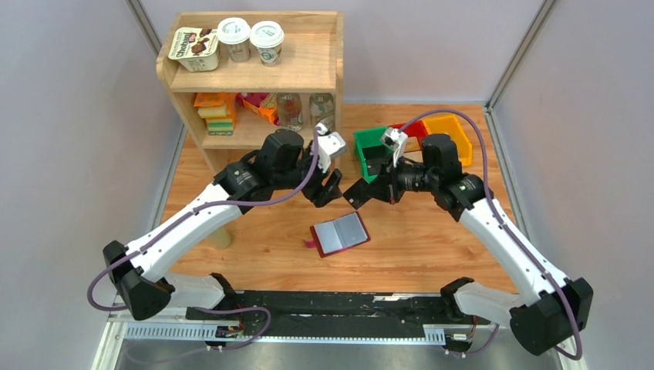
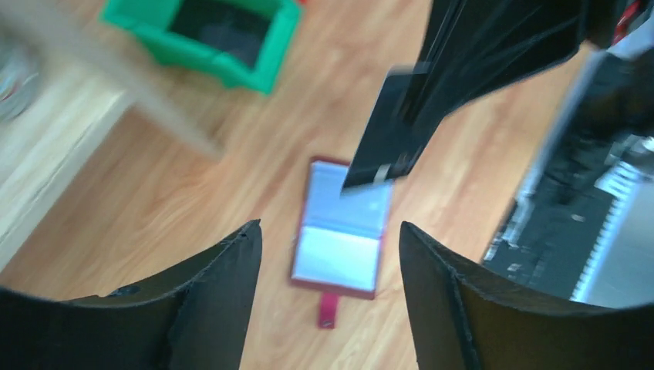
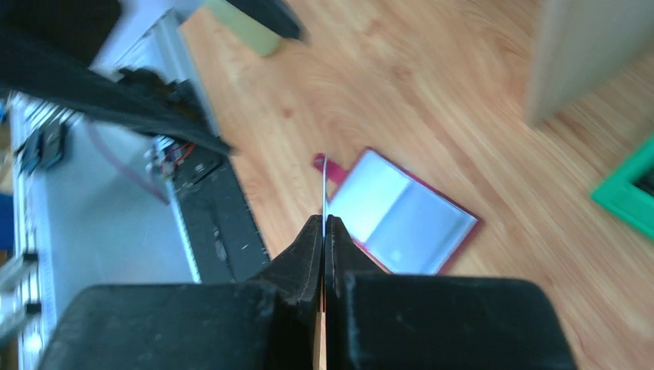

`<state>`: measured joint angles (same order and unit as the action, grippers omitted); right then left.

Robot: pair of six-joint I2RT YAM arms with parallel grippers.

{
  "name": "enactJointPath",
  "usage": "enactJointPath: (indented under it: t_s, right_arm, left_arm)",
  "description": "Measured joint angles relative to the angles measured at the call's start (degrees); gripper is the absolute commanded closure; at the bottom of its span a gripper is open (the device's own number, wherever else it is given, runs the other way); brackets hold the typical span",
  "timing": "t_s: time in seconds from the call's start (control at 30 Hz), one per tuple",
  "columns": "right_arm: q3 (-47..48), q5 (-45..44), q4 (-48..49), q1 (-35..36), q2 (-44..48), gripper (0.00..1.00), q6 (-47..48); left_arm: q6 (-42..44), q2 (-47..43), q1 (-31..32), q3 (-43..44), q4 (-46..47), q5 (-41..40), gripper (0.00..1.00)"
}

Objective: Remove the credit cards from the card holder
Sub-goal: Place the credit card in the storage box.

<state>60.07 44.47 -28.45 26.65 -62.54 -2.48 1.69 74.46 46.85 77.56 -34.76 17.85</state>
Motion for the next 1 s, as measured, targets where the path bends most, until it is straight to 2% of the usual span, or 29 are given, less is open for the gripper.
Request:
enactJointPath:
  t_s: [0.03,0.23,0.43,0.7,0.83,1.0]
  right_arm:
    - [0.0,-1.4,0.1,-1.1,-1.3,1.00,-0.9]
    - [1.6,-13.3,0.5,-9.1,-11.9,1.00,-8.3]
    - [7.1,-27.7,0.9,-12.3,-21.6,1.00,-13.2]
    - [16.3,-36.5,3.8,-12.3,-35.6,1.00,-15.8]
    - [20.9,-36.4,5.0,-12.3,-42.2,1.00,-17.4]
    - [23.3,-34.5,6.5,-12.3,-47.1,0.91,-19.9]
  left_arm:
    - [-0.5,-1.1,-0.6,-1.2,0.3,-3.6,0.16]
    - [-4.8,-10.1,-2.9,-10.4,2.0,-22.1,0.09]
    - [-11.4,-21.8,-3.0,-21.5,4.7,-31.9,0.06]
    - [-19.8,-32.5,-3.0,-31.6,5.6,-34.5,0.05]
    - [-22.0,-33.8,-3.0,-32.1,5.4,-34.4,0.05]
    - [-23.9,-33.7,-3.0,-32.2,5.4,-32.8,0.05]
